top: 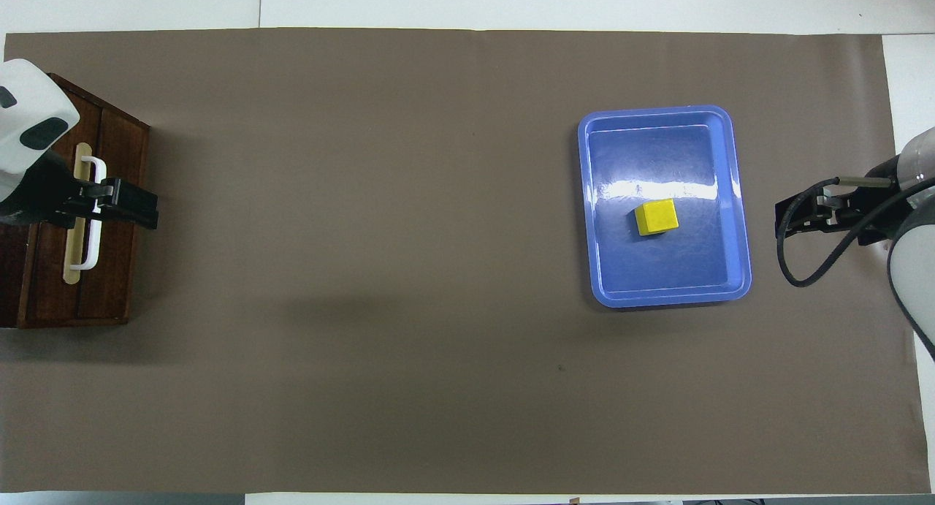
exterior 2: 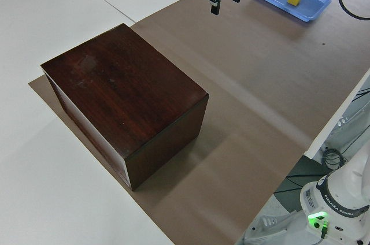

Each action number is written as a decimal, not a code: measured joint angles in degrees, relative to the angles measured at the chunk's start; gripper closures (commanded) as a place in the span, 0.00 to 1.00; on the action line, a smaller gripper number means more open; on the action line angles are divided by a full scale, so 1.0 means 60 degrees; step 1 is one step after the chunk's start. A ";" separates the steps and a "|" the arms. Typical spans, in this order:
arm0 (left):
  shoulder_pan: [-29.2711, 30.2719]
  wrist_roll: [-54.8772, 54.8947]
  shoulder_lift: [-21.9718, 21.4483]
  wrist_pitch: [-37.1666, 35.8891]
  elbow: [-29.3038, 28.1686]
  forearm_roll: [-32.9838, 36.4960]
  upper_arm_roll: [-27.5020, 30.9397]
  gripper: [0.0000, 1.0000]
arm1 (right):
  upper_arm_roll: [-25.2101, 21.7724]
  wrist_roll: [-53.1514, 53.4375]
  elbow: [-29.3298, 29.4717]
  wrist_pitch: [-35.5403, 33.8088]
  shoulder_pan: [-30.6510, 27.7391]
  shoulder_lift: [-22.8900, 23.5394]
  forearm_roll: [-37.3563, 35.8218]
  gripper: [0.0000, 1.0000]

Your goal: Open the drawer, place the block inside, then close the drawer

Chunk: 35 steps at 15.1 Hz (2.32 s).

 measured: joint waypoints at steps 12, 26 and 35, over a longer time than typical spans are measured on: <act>0.0000 0.0001 -0.0003 0.0390 -0.0030 0.0026 -0.0007 0.00 | -0.0002 0.0000 -0.0007 -0.0109 -0.0004 -0.0010 0.0000 0.00; -0.0019 0.0023 0.0703 0.4486 -0.2738 0.3699 -0.0065 0.00 | -0.0014 0.8559 -0.0039 0.1468 -0.0661 0.1290 0.2115 0.03; 0.0568 0.0466 0.0757 0.5414 -0.3546 0.4092 0.0002 0.00 | -0.0015 1.0677 -0.0991 0.2958 -0.1367 0.2051 0.4573 0.04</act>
